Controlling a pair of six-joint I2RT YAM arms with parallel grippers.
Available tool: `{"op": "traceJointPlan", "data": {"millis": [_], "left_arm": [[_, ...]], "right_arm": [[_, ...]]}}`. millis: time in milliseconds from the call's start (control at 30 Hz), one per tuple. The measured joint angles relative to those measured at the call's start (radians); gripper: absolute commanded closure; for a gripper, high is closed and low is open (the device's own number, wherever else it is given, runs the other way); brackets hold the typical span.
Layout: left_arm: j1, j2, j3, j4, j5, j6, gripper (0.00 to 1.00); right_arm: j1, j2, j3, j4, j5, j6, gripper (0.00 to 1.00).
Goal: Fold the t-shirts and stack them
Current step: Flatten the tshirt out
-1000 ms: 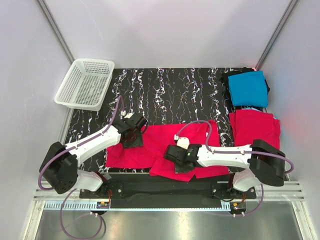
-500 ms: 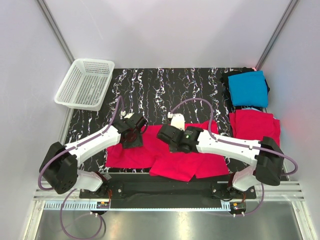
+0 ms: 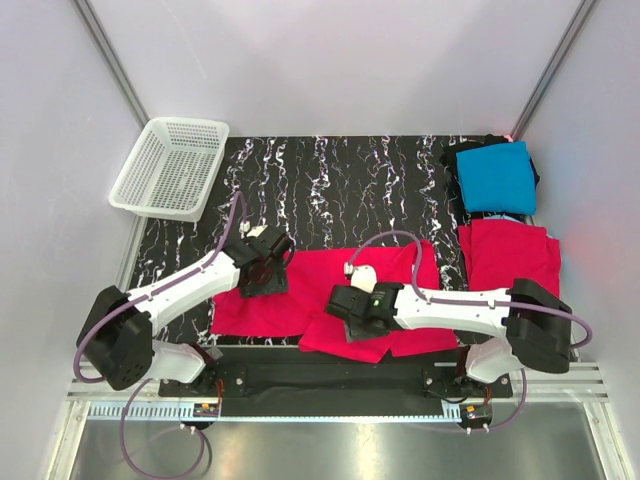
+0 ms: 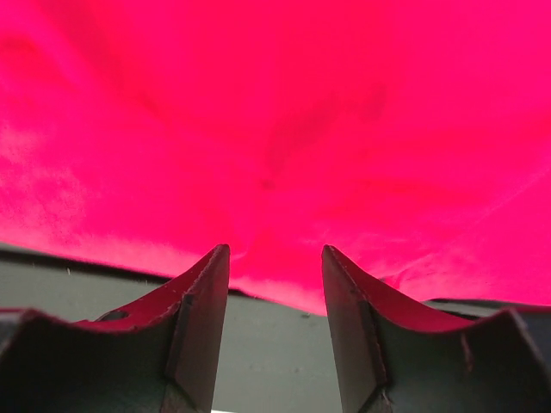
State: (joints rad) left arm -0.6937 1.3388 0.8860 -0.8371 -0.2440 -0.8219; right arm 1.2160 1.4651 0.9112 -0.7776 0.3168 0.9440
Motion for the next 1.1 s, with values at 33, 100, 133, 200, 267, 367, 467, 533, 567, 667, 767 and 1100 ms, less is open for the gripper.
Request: {"op": "traceJointPlan", "data": {"millis": [33, 100, 133, 200, 267, 367, 467, 533, 567, 667, 767, 1100], "left_arm": [[0.0, 0.0, 0.0, 0.0, 0.0, 0.0, 0.33], [0.0, 0.0, 0.0, 0.0, 0.0, -0.001, 0.32], [0.0, 0.0, 0.0, 0.0, 0.0, -0.002, 0.32], [0.0, 0.0, 0.0, 0.0, 0.0, -0.003, 0.32], [0.0, 0.0, 0.0, 0.0, 0.0, -0.003, 0.32], [0.0, -0.002, 0.0, 0.0, 0.0, -0.003, 0.31], [0.0, -0.005, 0.0, 0.0, 0.001, -0.006, 0.31], [0.0, -0.006, 0.0, 0.0, 0.001, -0.007, 0.31], [0.0, -0.008, 0.0, 0.0, 0.001, -0.008, 0.31], [0.0, -0.013, 0.0, 0.0, 0.001, -0.008, 0.31], [0.0, -0.018, 0.0, 0.0, 0.001, -0.008, 0.31], [0.0, -0.024, 0.0, 0.0, 0.001, -0.008, 0.31]], "right_arm": [[0.008, -0.003, -0.013, 0.011, -0.014, 0.01, 0.46], [0.021, -0.002, -0.034, 0.034, -0.035, 0.024, 0.46], [0.026, 0.0, -0.044, 0.05, -0.047, 0.03, 0.46], [0.032, 0.01, -0.053, 0.076, -0.061, 0.034, 0.48], [0.034, 0.026, -0.06, 0.109, -0.078, 0.036, 0.49], [0.034, 0.036, -0.081, 0.166, -0.108, 0.036, 0.5], [0.034, 0.036, -0.11, 0.213, -0.136, 0.035, 0.48], [0.034, 0.036, -0.121, 0.232, -0.153, 0.034, 0.49], [0.034, 0.036, -0.122, 0.238, -0.159, 0.032, 0.55], [0.034, 0.042, -0.122, 0.258, -0.181, 0.019, 1.0], [0.035, 0.049, -0.122, 0.267, -0.187, 0.021, 1.0], [0.023, 0.068, 0.067, 0.098, -0.042, -0.056, 1.0]]}}
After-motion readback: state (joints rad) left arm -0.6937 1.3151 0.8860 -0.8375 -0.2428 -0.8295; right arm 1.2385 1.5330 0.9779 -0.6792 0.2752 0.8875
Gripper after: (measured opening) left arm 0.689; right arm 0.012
